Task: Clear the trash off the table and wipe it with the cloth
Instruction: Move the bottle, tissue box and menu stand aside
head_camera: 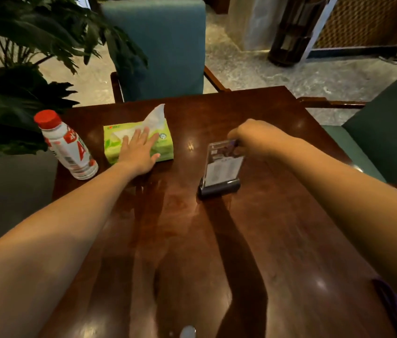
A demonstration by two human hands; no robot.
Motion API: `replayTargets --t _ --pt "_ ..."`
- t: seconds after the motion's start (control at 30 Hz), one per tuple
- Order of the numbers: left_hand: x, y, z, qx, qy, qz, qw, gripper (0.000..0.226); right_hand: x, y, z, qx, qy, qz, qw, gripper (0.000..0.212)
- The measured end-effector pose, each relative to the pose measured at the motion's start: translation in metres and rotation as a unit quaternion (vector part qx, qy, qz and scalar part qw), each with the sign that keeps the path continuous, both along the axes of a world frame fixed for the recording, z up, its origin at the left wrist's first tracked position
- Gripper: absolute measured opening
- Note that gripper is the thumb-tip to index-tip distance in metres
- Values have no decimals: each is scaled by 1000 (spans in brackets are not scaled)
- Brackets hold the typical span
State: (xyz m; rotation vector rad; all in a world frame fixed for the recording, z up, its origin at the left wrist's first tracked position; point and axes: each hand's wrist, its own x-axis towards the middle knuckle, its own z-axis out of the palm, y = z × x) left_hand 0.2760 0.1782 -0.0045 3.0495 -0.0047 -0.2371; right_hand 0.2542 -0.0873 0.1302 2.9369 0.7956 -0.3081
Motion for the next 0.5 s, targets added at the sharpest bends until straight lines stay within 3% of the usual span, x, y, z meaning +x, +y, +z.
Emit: replayTargets --t 0.23,0.5 --pt "0 6 -11 5 13 -23 1000 65 49 18 -5 68 -26 -53 996 20" --pt "7 13 -12 -12 36 -29 999 65 107 52 -17 29 -63 -58 996 22"
